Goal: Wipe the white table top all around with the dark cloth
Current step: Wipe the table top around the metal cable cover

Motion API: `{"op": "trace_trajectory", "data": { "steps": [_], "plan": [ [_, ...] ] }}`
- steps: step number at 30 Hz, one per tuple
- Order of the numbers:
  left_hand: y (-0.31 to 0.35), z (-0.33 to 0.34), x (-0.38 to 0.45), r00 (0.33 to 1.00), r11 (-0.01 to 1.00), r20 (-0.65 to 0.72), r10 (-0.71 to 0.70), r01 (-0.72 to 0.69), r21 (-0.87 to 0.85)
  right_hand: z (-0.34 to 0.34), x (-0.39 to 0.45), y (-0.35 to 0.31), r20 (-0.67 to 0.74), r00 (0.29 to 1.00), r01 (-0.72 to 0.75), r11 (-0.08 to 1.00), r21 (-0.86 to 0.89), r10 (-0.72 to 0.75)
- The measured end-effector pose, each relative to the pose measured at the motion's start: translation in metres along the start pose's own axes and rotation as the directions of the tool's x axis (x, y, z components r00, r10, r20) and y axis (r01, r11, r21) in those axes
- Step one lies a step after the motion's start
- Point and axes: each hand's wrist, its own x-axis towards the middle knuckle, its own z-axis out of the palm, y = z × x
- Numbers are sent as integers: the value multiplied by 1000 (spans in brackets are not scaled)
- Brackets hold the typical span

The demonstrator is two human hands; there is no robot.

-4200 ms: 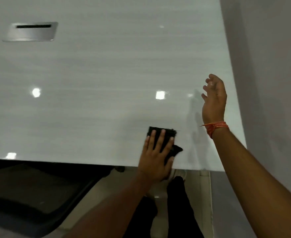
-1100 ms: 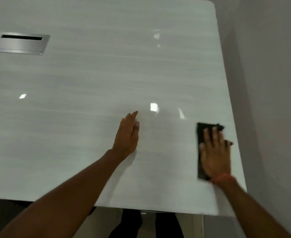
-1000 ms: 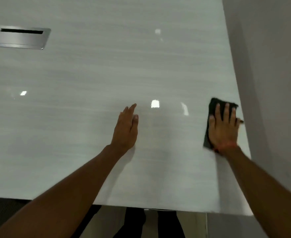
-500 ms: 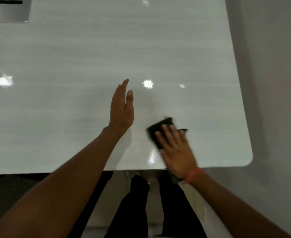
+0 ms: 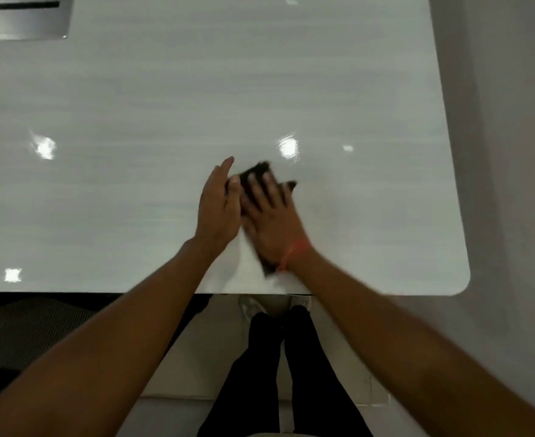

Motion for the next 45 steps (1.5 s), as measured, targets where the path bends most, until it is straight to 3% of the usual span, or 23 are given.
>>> {"op": "trace_trajectory", "data": {
  "steps": [2, 4, 7, 10, 12, 15, 18, 20, 22, 25, 27, 31, 34, 36, 39, 41, 43, 44, 45],
  "plan": [
    [-1, -8, 0, 999, 1000, -31, -23, 23, 9, 2, -51, -21, 83, 982, 167, 986, 25, -168],
    [-5, -17, -4, 998, 999, -59, -36, 37, 16, -1, -95, 2, 115, 973, 199, 980, 26, -200],
    [-12, -26, -10, 996, 999, -77, -36, 36, 3, -18, -117, 65, 118, 993, 12, 1000, -17, -10],
    [-22, -41, -12, 995, 999, -86, -50, 48, -22, -34, -80, 116, 124, 955, -259, 962, -90, 269],
    [-31, -54, -10, 994, 998, -93, -57, 54, -29, -37, -29, 121, 107, 917, -378, 923, -76, 384],
    [-50, -79, -1, 993, 998, -102, -61, 58, -33, -24, 59, 76, 64, 907, -415, 909, -38, 417],
    [-65, -109, 11, 994, 997, -92, -62, 57, -53, 3, 116, -22, 37, 955, -295, 955, -9, 295],
    [-72, -133, 18, 993, 997, -101, -61, 55, -58, 22, 116, -104, 43, 995, -90, 996, -9, 90],
    [-82, -159, 19, 994, 996, -96, -61, 55, -67, 37, 86, -169, 104, 987, 124, 992, -4, -123],
    [-101, -195, 20, 998, 997, -60, -34, 30, -66, 42, 24, -187, 149, 967, 208, 978, -1, -205],
    [-114, -211, 21, 998, 997, -55, -44, 40, -73, 36, -9, -162, 152, 979, 142, 989, -31, -136],
    [-138, -235, 30, 996, 995, -68, -66, 60, -74, 10, -9, -94, 149, 969, -187, 978, -89, 199],
    [-155, -247, 38, 997, 997, -59, -59, 55, -61, 6, 73, -66, 82, 911, -398, 914, -81, 404],
    [-164, -259, 49, 997, 999, -59, -44, 44, -11, 9, 155, -72, 48, 888, -455, 889, -49, 457],
    [-178, -286, 86, 996, 998, -85, 18, -13, 54, 29, 280, -128, 27, 928, -371, 929, -18, 371],
    [-179, -279, 116, 992, 997, -129, 11, -2, 73, 51, 316, -194, 6, 982, -188, 982, -4, 188],
    [-169, -253, 124, 950, 982, -288, -123, 158, 100, 66, 293, -265, 19, 995, 96, 995, 7, -96],
    [-165, -242, 117, 899, 957, -391, -194, 262, 127, 74, 264, -291, 32, 970, 243, 970, 12, -243],
    [-164, -245, 112, 889, 950, -418, -184, 270, 155, 78, 227, -307, 48, 935, 351, 936, 16, -351]
  ]
}}
